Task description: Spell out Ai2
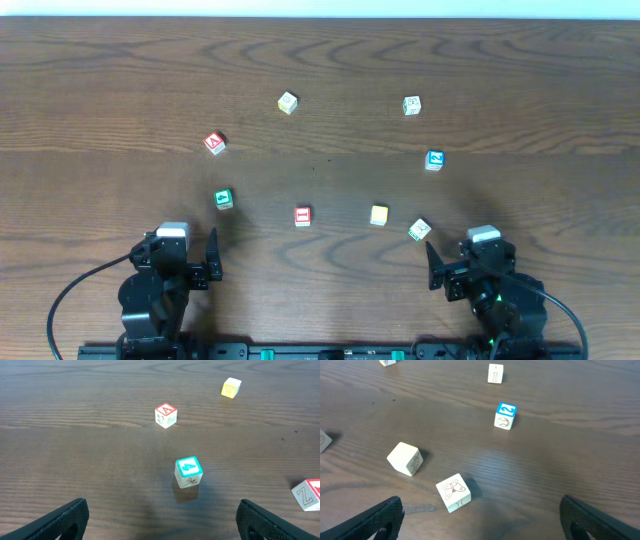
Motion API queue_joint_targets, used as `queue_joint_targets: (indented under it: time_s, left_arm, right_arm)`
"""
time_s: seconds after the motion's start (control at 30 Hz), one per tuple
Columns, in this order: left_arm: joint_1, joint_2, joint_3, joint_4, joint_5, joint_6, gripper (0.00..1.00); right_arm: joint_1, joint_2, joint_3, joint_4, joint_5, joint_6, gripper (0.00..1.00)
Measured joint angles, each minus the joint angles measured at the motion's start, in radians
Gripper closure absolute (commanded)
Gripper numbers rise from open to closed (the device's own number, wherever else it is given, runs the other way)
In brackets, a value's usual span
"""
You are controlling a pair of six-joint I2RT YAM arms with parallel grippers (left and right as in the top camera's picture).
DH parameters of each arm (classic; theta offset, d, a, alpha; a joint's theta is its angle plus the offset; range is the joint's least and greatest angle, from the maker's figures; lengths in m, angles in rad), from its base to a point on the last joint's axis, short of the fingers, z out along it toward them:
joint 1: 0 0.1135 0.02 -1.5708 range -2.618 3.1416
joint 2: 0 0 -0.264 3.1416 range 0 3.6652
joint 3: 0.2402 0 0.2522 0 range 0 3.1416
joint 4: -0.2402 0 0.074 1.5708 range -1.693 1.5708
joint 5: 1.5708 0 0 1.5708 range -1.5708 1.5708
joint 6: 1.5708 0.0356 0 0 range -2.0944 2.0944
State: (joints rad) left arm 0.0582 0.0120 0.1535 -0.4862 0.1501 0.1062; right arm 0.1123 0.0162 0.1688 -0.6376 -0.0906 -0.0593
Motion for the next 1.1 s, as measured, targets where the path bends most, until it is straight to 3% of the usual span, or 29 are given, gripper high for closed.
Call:
queue_joint_targets:
  time_s: [0.83,1.1]
  left_arm:
    - [0.000,0.000,-0.001,0.014,0.010,-0.006,0.05]
    - [0.000,0.000,-0.008,0.109,0.206,-0.108,0.05]
  right_arm:
    - [0.000,0.000,0.000,0.000,0.000,0.000,0.01]
    - [0.000,0.000,0.000,0.000,0.000,0.000,0.01]
